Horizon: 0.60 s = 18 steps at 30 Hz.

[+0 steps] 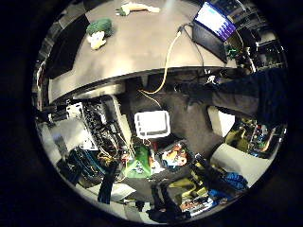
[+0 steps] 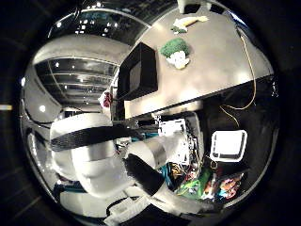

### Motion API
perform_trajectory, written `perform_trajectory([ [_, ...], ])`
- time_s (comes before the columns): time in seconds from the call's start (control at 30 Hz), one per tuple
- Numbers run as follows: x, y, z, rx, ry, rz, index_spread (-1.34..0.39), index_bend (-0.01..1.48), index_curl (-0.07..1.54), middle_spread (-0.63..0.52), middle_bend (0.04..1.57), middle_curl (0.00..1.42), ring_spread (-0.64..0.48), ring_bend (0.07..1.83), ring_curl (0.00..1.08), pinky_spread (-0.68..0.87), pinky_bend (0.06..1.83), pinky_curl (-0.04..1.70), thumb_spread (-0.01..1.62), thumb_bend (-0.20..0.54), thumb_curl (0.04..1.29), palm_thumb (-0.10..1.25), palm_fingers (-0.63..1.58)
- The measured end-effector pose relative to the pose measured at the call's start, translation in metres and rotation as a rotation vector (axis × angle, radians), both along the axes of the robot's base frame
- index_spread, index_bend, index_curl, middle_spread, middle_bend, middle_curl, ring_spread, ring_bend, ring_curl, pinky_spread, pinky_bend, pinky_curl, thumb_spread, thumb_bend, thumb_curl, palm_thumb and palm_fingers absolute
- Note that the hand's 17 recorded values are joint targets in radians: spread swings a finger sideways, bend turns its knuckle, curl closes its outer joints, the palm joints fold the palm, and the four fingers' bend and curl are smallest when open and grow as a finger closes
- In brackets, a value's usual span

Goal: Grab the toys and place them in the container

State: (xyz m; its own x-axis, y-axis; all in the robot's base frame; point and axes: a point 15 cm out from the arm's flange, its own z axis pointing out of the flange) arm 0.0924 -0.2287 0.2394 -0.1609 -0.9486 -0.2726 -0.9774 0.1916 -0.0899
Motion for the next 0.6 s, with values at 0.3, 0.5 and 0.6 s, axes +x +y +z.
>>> perform_trajectory([
  [0.3,0.101,0.017,0.01,-0.131,-0.058,0.171,-0.31,0.17,0.29,-0.02,0.19,0.32,0.12,0.2,0.27,0.35,0.29,0.31,1.14,-0.018,0.25,0.36,0.17],
  [0.5,0.177,0.027,0.014,-0.233,-0.123,0.24,-0.32,0.16,0.28,-0.02,0.2,0.32,0.09,0.21,0.27,0.36,0.29,0.31,1.14,-0.019,0.26,0.39,0.2],
  [0.6,0.21,0.024,0.015,-0.242,-0.134,0.255,-0.33,0.16,0.28,-0.03,0.2,0.32,0.08,0.22,0.27,0.36,0.29,0.31,1.13,-0.017,0.26,0.41,0.21],
])
